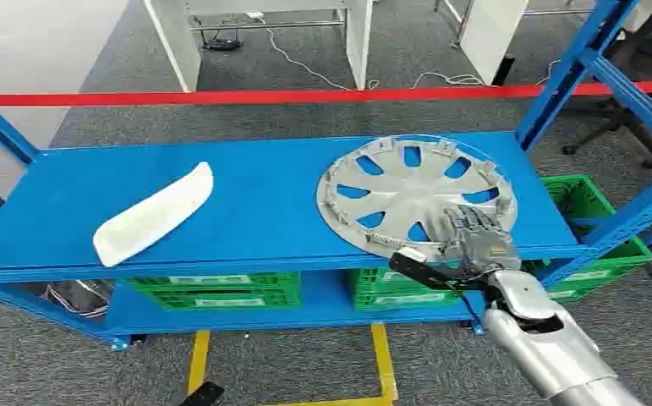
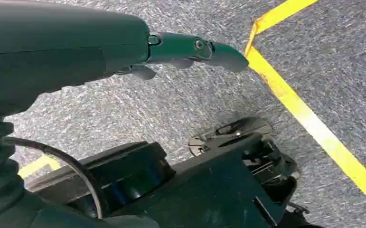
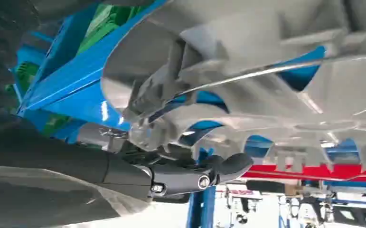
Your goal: Take the parts from the cabinet and place them on the table.
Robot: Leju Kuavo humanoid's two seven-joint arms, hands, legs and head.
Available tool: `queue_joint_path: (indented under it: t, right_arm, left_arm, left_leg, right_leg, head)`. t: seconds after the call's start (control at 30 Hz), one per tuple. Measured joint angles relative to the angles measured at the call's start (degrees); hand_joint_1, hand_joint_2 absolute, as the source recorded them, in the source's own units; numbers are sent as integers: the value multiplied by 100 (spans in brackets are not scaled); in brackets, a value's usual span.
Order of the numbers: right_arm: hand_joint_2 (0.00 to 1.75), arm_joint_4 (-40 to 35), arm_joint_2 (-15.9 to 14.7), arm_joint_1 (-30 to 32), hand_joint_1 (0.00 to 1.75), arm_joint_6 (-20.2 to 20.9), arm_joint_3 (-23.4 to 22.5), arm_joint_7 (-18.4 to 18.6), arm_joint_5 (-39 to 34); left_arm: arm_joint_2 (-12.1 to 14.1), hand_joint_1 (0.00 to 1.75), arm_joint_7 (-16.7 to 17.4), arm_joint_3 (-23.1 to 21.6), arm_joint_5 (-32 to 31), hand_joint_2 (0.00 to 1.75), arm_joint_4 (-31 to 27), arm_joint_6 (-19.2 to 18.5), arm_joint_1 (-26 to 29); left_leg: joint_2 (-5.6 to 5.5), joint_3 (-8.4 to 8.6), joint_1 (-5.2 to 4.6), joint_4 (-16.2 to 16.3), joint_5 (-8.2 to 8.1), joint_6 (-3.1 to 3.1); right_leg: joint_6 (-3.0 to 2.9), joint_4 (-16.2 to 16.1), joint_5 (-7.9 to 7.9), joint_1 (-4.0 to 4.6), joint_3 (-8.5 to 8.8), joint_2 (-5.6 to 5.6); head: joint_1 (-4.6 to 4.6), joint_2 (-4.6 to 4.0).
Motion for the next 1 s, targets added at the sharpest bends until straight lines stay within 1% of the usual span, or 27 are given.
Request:
queue_joint_path:
  t: [0.03, 0.1, 0.27, 0.3, 0.33, 0.5, 1.0]
  right_arm:
    - [175, 11, 0, -15, 0, 9, 11, 0, -9]
    - [175, 200, -2, -203, 0, 104, 194, 9, -74]
    - [175, 487, -13, -448, 0, 347, 435, 33, -315]
    - [175, 533, -11, -476, 161, 400, 456, 31, -380]
    - [175, 577, -11, -499, 175, 448, 474, 2, -451]
    - [175, 669, -22, -554, 175, 433, 588, -157, -746]
    - [175, 660, -59, -581, 175, 385, 776, -175, -787]
  left_arm:
    - [-2, 0, 0, 2, 0, 175, 0, 0, 2]
    - [0, 0, 7, 0, -15, 175, 0, -2, -5]
    - [0, 0, 63, 0, -92, 175, 0, -24, -28]
    - [-2, 0, 70, 2, -103, 175, 0, -24, -29]
    - [-2, 0, 72, 2, -105, 175, 0, -24, -28]
    - [0, 0, 70, 2, -129, 175, 0, -7, -27]
    - [0, 0, 66, 11, -146, 175, 0, -7, -25]
  left_leg:
    - [0, -5, 0, 0, 0, 0]
    - [11, -12, 0, 1, 0, 0]
    - [15, -15, 0, 6, 1, 0]
    - [14, -15, 0, 7, 1, 0]
    - [14, -15, 0, 8, 1, 0]
    - [15, -14, 0, 10, 0, 0]
    - [17, -12, 1, 14, 10, 3]
  right_leg:
    - [0, 2, 0, 0, -2, 1]
    - [2, 5, 9, 0, -20, 25]
    - [2, 5, 9, 0, -21, 23]
    - [2, 5, 9, 0, -20, 22]
    - [2, 5, 9, 0, -20, 21]
    - [2, 5, 9, 0, -20, 27]
    - [12, 5, 20, 1, -14, 28]
  head:
    - [2, 0]
    - [-2, 0]
    - [0, 0]
    - [-2, 0]
    - [-2, 2]
    - [0, 2]
    - [-2, 0]
